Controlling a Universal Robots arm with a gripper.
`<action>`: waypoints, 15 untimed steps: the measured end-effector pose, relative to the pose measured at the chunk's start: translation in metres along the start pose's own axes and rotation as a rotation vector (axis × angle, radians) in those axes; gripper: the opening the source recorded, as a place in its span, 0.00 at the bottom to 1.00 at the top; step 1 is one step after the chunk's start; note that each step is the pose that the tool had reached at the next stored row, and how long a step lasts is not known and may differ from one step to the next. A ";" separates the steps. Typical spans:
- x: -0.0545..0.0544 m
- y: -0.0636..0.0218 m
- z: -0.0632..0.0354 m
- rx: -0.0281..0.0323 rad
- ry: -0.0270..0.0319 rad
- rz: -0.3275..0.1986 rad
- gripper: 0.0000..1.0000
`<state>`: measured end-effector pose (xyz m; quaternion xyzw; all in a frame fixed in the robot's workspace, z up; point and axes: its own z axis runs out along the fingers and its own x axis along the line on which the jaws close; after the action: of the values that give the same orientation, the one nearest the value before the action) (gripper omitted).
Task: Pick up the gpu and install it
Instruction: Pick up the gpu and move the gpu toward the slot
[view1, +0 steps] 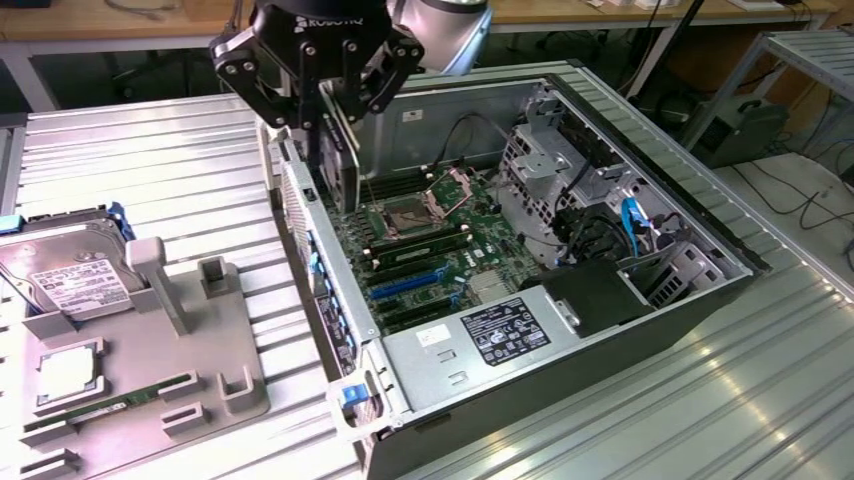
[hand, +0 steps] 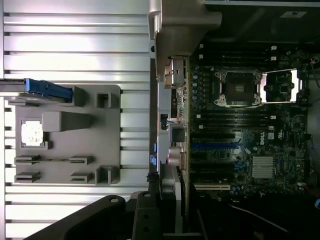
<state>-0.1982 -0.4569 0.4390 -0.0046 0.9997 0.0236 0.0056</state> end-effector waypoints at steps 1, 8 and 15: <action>-0.002 0.0000 0.0000 0.0000 0.0000 0.000 0.29; -0.016 -0.0002 0.0004 0.0000 0.0000 0.000 0.29; -0.030 -0.0003 0.0009 0.0000 0.0000 0.000 0.29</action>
<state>-0.1679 -0.4569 0.4384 -0.0046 0.9997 0.0236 0.0056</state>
